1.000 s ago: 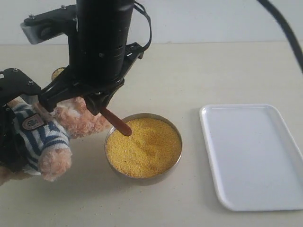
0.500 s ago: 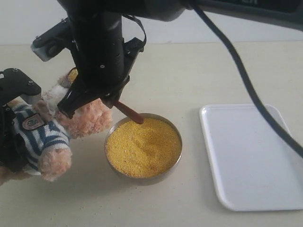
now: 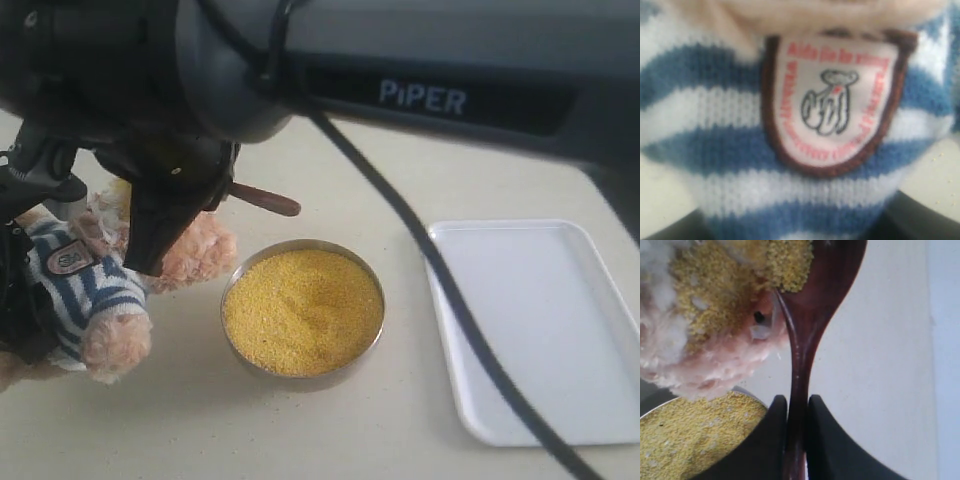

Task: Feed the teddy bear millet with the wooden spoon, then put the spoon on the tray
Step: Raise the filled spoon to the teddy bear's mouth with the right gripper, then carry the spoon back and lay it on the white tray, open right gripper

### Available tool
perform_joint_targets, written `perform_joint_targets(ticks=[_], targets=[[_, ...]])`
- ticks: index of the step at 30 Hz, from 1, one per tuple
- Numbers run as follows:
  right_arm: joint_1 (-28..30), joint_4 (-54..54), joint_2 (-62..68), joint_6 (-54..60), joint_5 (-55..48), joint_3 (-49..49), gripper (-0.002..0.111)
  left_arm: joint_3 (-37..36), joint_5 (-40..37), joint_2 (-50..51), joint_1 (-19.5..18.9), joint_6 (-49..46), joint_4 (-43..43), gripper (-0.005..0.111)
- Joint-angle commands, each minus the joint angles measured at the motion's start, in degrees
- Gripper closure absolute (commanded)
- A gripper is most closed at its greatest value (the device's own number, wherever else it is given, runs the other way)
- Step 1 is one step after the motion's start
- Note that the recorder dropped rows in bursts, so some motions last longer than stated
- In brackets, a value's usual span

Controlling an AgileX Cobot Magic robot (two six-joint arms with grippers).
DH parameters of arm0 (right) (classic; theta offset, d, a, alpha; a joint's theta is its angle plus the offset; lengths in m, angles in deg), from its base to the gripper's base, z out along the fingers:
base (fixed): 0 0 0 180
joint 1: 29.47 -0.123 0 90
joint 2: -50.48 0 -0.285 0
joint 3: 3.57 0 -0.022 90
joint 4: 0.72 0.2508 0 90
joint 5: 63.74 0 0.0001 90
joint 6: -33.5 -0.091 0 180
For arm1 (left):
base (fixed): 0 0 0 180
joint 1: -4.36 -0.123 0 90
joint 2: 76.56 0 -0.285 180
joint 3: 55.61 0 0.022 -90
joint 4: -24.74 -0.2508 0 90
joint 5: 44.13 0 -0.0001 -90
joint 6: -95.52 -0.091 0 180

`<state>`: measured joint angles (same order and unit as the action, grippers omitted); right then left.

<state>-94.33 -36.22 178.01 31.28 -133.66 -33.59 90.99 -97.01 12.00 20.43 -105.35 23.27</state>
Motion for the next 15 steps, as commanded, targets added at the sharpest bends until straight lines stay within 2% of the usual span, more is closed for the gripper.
perform_joint_targets(ticks=[1, 11, 15], targets=[[-2.8, -8.7, 0.1, -0.3, 0.0, -0.3, 0.109, 0.4, 0.8, -0.7, 0.5, -0.1, 0.6, 0.103], [-3.5, -9.5, 0.1, -1.3, 0.0, -0.3, 0.109, 0.4, 1.0, -0.7, 0.5, 0.5, 0.6, 0.103], [-0.5, -1.7, -1.7, -1.7, 0.0, -0.3, 0.109, 0.4, 1.9, -0.7, 0.5, 3.1, 0.4, 0.103]])
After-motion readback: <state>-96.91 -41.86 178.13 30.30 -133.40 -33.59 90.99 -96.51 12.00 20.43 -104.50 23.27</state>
